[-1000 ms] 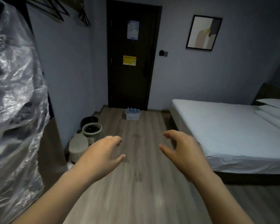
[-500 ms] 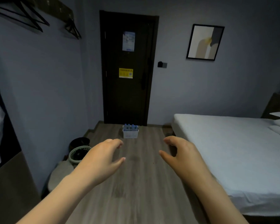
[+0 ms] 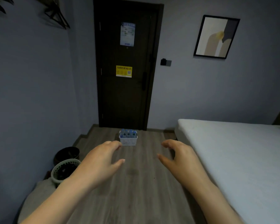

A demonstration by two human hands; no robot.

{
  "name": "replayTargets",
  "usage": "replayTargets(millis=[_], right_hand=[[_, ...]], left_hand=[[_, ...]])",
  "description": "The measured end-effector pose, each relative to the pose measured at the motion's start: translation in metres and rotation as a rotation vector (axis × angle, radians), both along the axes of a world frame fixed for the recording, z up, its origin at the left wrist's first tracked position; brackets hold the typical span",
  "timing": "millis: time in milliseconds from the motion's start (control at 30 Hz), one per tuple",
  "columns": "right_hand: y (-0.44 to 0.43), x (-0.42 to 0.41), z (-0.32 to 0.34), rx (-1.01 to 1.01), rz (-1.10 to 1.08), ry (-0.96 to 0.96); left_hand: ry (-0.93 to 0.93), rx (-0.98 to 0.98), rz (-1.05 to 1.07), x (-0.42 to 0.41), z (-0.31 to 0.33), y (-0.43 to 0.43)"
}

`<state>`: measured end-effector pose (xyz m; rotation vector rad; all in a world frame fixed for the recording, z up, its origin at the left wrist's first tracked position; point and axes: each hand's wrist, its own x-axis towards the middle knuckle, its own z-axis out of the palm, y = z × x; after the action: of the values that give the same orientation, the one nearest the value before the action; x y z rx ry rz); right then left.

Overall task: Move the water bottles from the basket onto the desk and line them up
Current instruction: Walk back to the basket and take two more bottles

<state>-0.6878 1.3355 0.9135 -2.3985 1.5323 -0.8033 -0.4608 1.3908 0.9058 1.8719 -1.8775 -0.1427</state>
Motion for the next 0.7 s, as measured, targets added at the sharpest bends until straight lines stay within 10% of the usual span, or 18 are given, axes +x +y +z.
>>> replayTargets(millis=[700], right_hand=[[-0.412, 0.149, -0.029, 0.129, -0.063, 0.128]], left_hand=[[0.055, 0.084, 0.0, 0.157, -0.01, -0.416]])
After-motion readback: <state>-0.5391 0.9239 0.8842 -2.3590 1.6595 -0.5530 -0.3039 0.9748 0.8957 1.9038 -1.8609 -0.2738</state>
